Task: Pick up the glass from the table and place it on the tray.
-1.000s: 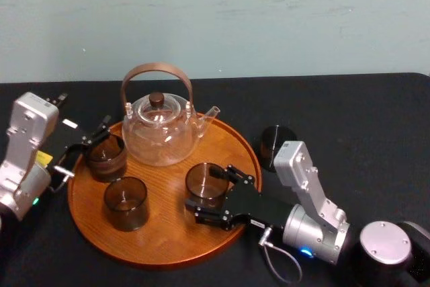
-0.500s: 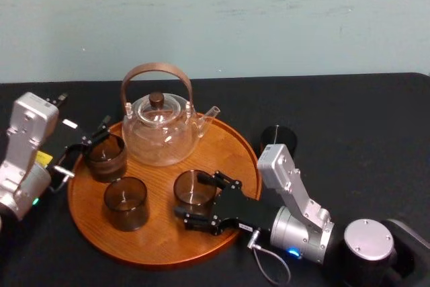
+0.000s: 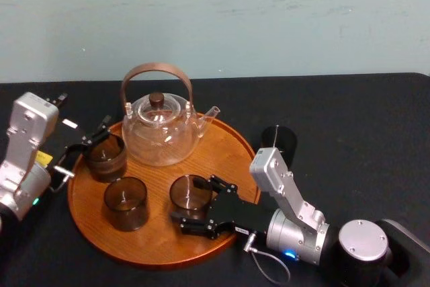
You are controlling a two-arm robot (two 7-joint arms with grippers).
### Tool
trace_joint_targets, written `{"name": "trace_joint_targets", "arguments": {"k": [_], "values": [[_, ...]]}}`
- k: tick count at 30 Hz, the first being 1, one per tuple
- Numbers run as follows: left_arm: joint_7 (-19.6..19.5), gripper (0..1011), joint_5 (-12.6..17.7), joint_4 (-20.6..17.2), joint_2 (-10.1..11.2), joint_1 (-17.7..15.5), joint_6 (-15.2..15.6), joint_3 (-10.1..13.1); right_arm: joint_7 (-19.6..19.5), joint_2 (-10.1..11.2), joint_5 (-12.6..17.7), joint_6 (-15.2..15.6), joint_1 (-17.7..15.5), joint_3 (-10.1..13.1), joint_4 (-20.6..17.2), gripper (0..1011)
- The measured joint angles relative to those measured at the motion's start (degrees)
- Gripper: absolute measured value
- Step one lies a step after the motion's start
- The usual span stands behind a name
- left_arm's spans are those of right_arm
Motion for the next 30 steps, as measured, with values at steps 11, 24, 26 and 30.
{"name": "trace_joint_targets", "arguments": {"k": [11, 24, 26, 30], "values": [[0.0, 1001, 0.0, 0.0, 0.0, 0.0, 0.0, 0.0, 0.0, 0.0, 0.1, 0.0, 0.0, 0.1, 0.0, 978], [0.0, 1001, 0.0, 0.0, 0.0, 0.0, 0.0, 0.0, 0.0, 0.0, 0.2, -0.1, -0.1, 0.2, -0.1, 1002], [0.0, 1001, 0.0, 0.0, 0.0, 0.0, 0.0, 0.0, 0.1, 0.0, 0.3, -0.1, -0.1, 0.2, -0.1, 1002], [0.0, 1001, 0.0, 0.0, 0.0, 0.0, 0.0, 0.0, 0.1, 0.3, 0.5, -0.9, -0.4, 0.5, -0.6, 1002]]}}
